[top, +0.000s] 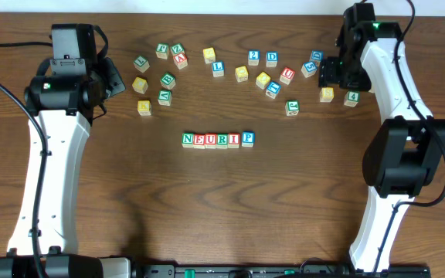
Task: Spell out NEURIPS
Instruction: 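Move the right gripper to the yellow S block and grasp it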
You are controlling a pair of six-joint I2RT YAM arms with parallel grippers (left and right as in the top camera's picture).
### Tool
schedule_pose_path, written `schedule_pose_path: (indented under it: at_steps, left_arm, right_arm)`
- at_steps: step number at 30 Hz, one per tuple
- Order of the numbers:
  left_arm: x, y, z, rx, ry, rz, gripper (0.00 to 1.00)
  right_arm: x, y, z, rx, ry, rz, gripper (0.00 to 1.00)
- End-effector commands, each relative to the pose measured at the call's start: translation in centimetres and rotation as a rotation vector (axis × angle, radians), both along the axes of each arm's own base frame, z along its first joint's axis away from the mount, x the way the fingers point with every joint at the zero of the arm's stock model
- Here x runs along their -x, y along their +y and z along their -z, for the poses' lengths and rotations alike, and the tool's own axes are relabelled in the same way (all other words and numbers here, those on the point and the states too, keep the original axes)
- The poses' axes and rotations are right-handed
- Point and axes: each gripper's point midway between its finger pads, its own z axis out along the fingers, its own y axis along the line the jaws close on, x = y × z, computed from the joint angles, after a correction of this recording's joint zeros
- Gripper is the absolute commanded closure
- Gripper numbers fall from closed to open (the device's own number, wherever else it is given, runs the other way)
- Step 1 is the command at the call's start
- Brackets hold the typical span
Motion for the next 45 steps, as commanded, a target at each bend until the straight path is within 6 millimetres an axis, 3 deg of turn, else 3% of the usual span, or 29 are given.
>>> schedule_pose_path:
  at_steps: [1, 17, 36, 45]
  left_arm:
    - [0.0, 0.2, -0.3, -0.012, -0.004, 0.000, 0.50]
    - [0.1, 0.2, -0.3, -0.012, -0.004, 0.000, 0.50]
    - [0.1, 0.2, -0.3, -0.012, -0.004, 0.000, 0.50]
    - [0.0, 0.2, -0.3, -0.012, -0.004, 0.000, 0.50]
  right_arm:
    - [0.4, 0.0, 0.7, 0.009, 0.009, -0.040, 0.24]
    - [1.0, -0.3, 4.2, 0.024, 0.021, -0.066, 0.39]
    - [0.0, -0.2, 6.9, 0.024, -0.048, -0.081, 0.53]
    - [-1.4, -0.1, 6.7, 0.021, -0.108, -0.060, 0.62]
